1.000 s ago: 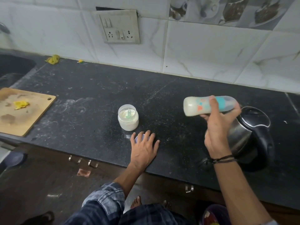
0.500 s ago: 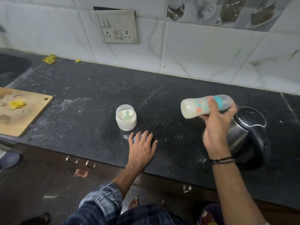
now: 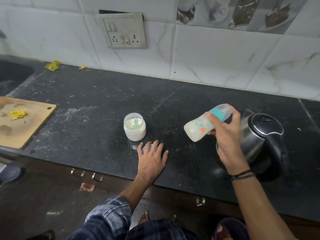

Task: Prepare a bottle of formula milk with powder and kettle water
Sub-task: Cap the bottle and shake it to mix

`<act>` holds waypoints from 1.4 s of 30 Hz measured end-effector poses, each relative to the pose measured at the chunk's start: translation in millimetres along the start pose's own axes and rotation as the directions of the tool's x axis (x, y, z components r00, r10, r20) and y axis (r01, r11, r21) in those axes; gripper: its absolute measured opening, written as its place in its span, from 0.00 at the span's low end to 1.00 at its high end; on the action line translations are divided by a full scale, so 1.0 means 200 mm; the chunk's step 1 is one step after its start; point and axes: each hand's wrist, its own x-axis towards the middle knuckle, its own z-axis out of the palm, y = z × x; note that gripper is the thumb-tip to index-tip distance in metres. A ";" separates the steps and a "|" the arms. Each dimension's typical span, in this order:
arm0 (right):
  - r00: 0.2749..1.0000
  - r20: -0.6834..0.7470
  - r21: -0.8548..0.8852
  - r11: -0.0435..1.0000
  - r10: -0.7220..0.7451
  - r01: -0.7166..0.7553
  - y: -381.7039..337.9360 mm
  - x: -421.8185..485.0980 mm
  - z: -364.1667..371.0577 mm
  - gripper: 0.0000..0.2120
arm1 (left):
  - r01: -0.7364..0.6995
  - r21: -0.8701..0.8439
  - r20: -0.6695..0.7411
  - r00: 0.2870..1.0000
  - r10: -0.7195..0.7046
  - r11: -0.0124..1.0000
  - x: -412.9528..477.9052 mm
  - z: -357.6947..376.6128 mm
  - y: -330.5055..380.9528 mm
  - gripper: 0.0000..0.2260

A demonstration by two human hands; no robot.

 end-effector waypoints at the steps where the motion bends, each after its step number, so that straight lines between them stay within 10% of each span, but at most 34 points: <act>1: 0.999 -0.046 0.051 0.998 -0.028 0.031 -0.01 0.00 0.00 0.32 | 0.004 0.000 0.001 1.000 -0.004 1.000 0.00 0.00 0.00 0.16; 13: 0.978 -0.191 0.133 0.985 -0.080 0.106 -0.06 0.00 0.03 0.31 | 0.017 0.007 0.035 0.999 -0.017 1.000 0.00 -0.02 0.01 0.16; 17: 0.999 -0.025 0.013 0.999 -0.044 0.044 -0.04 -0.01 0.04 0.26 | 0.003 0.001 0.016 1.000 -0.003 1.000 0.00 -0.01 0.00 0.16; 21: 0.975 -0.199 0.131 0.983 -0.097 0.125 -0.06 0.00 0.05 0.31 | 0.013 0.006 0.018 1.000 -0.013 1.000 0.01 -0.01 0.01 0.16; 42: 0.999 -0.013 -0.006 0.999 -0.047 0.047 -0.05 0.02 0.02 0.28 | -0.004 -0.012 -0.041 0.999 0.003 1.000 0.00 0.03 -0.01 0.15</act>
